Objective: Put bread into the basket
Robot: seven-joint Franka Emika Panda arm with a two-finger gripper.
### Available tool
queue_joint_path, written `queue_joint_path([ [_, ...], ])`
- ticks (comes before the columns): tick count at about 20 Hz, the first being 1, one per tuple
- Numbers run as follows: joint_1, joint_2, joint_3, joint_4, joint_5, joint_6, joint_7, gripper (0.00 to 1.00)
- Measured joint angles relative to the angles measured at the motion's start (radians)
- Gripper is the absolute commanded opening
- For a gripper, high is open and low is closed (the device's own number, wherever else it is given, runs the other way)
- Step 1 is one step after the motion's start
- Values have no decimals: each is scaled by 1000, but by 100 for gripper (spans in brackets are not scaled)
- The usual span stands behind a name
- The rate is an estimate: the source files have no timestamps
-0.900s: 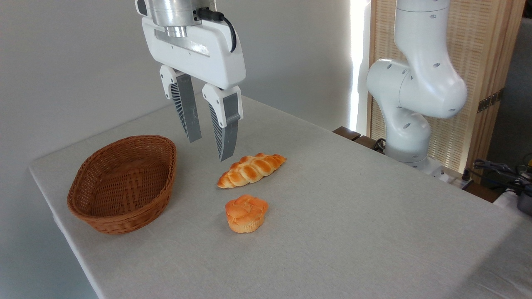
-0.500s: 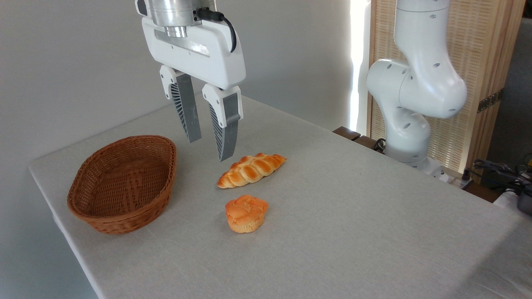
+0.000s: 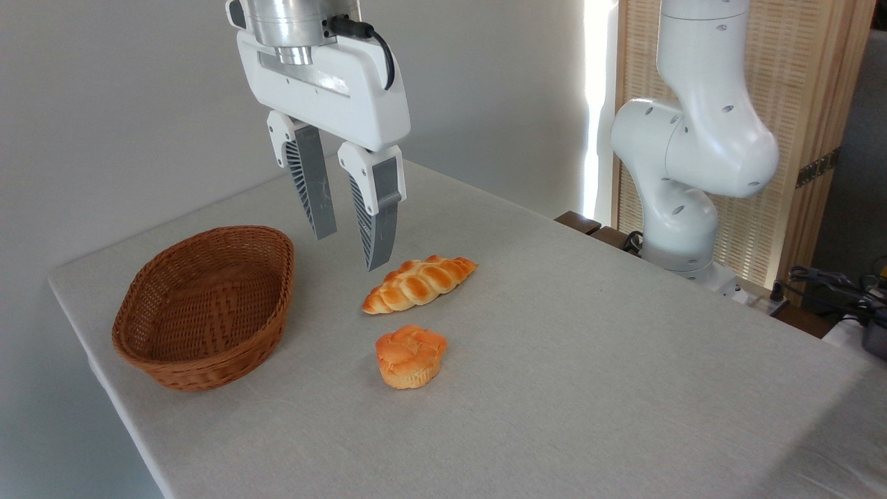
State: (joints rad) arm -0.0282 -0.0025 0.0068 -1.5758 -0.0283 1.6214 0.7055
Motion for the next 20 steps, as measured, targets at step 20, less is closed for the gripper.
queue_joint_path([
  [20, -8, -83, -133, -292, 0, 128, -1, 100],
])
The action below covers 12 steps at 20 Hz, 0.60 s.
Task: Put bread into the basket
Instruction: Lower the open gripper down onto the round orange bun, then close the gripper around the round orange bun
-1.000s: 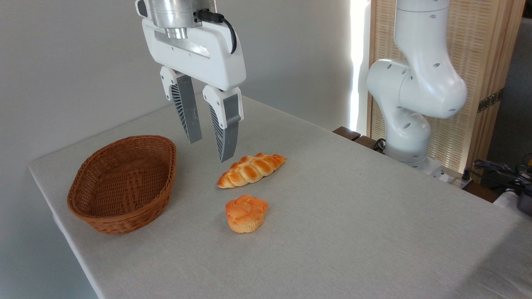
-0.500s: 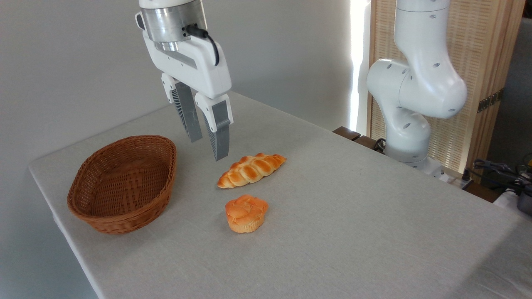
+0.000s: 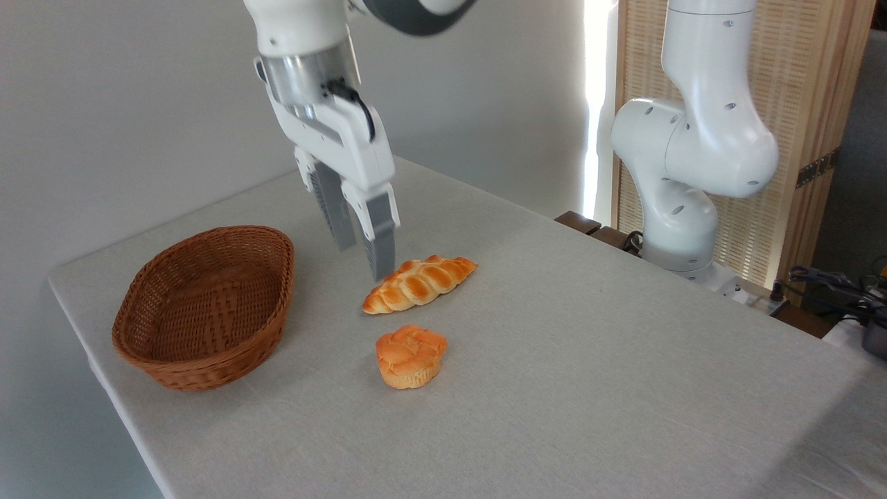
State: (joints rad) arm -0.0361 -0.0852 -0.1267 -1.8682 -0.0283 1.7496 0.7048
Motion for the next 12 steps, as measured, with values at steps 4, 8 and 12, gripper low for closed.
queue_joint_path([
  [4, 0, 0, 0, -113, 43, 103, 1, 100],
  [8, 0, 1, 0, -222, 102, 205, 1, 100],
  [12, 0, 1, 0, -294, 117, 259, 1, 100],
])
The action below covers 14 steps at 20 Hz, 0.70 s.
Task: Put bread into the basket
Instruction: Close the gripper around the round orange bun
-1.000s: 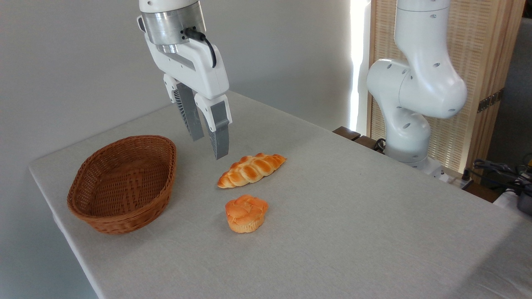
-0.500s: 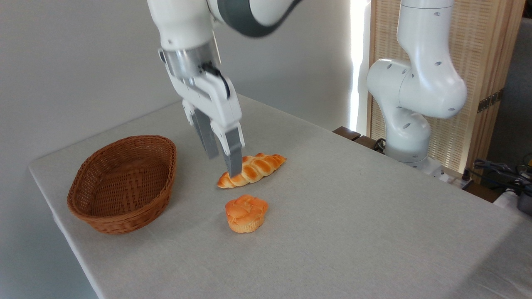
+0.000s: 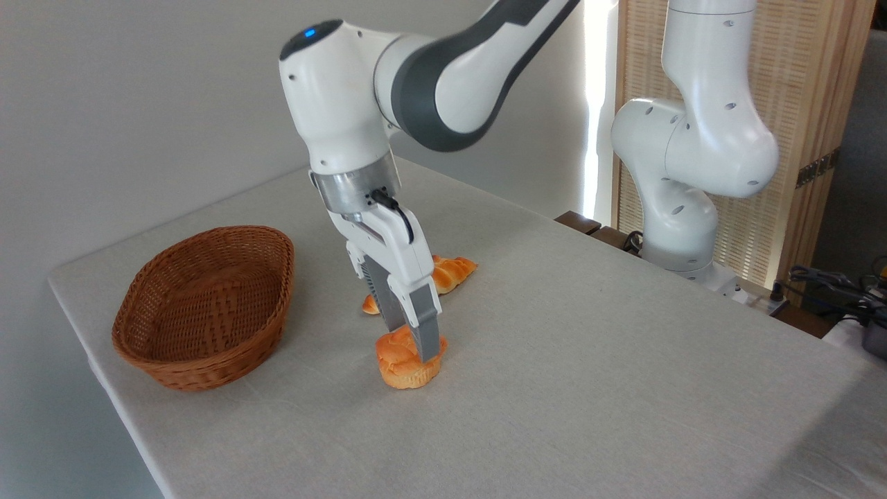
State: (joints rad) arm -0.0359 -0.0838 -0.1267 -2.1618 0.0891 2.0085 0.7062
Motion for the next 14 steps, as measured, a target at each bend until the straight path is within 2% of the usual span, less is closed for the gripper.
queue_joint_path([
  [1, 0, 0, 0, -11, 1, 13, 0, 96],
  [3, 0, 0, 0, -26, 1, 32, 0, 61],
  [4, 0, 0, 0, -31, 1, 38, 0, 49],
  [5, 0, 0, 0, -33, 1, 42, 0, 43],
  [9, 1, 0, 0, -35, 1, 45, 0, 31],
  [14, 4, 0, 1, -35, 1, 46, 0, 31],
])
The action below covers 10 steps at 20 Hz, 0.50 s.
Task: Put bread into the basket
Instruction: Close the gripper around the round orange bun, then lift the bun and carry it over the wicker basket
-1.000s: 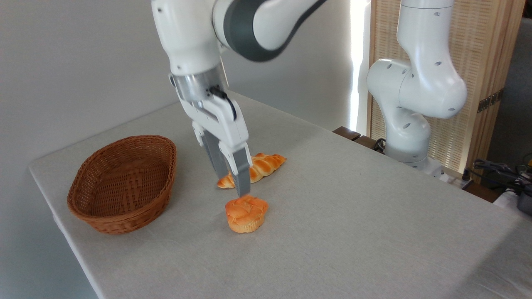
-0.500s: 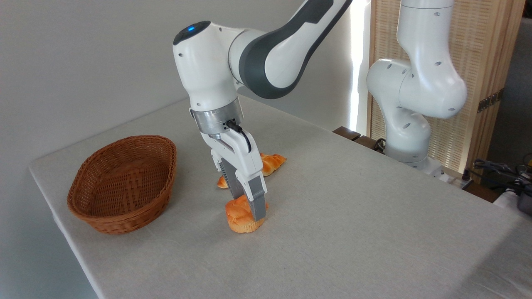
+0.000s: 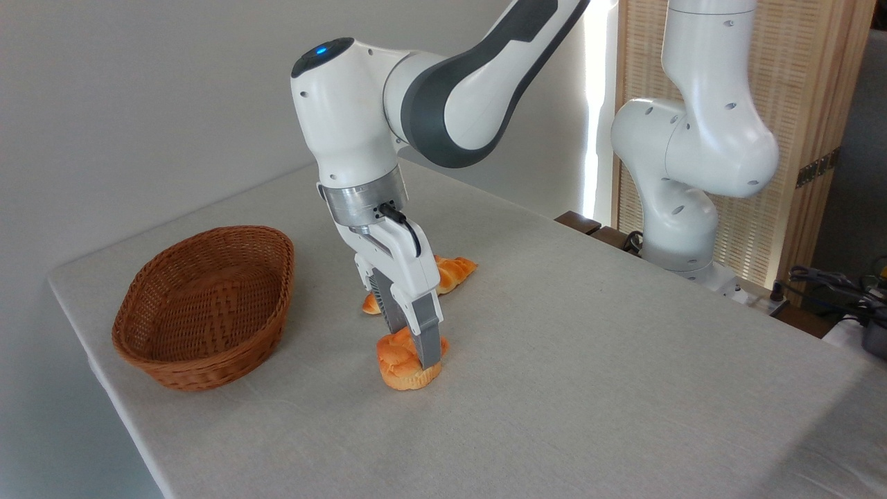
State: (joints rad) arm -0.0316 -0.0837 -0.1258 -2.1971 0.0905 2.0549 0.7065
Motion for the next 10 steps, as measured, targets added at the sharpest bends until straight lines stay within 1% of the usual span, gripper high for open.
queue_joint_path([
  [3, 0, 0, 0, 0, 0, 0, 0, 28],
  [10, 0, -1, 1, 4, 0, 2, 0, 28],
])
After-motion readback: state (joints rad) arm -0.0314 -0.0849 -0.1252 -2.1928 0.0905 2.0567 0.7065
